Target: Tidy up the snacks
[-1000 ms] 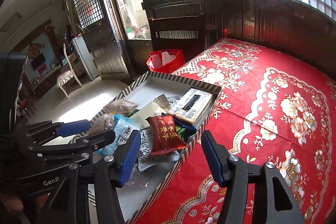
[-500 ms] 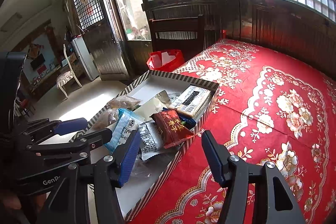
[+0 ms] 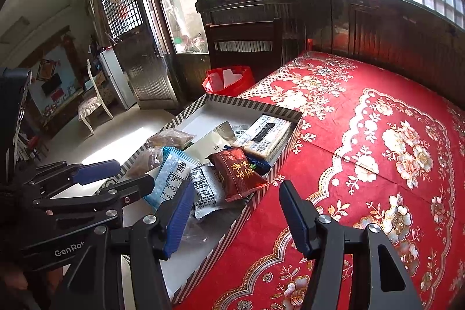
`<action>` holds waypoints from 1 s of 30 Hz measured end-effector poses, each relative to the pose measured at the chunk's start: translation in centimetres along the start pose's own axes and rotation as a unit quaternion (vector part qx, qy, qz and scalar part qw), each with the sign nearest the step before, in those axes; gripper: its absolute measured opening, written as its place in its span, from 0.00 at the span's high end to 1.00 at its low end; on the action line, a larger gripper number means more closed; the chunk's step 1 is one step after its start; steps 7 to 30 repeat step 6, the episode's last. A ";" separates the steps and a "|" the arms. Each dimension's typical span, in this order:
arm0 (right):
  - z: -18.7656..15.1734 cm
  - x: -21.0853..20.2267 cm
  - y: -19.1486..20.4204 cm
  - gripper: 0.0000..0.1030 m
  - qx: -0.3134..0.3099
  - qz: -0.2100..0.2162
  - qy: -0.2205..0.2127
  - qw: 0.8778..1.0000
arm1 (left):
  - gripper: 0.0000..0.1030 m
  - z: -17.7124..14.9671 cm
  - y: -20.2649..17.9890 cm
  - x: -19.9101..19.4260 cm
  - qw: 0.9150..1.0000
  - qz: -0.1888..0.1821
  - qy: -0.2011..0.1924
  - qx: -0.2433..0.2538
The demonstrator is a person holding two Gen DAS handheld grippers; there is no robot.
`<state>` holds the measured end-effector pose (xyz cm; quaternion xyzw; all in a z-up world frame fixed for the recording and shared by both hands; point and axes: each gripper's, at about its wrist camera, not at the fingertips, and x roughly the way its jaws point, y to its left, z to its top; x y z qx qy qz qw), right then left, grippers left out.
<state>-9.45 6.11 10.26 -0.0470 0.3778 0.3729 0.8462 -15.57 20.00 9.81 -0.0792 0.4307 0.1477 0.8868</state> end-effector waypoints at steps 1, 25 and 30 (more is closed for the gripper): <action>0.0 0.1 0.0 0.43 0.000 0.000 0.001 1.000 | 0.48 0.0 0.0 0.0 1.000 -0.002 -0.003 0.000; 0.0 -0.1 -0.7 0.43 0.005 -0.003 -0.001 1.000 | 0.48 0.1 -0.7 0.0 1.000 -0.001 -0.006 0.007; 0.0 -0.1 -0.7 0.43 0.005 -0.003 -0.001 1.000 | 0.48 0.1 -0.7 0.0 1.000 -0.001 -0.006 0.007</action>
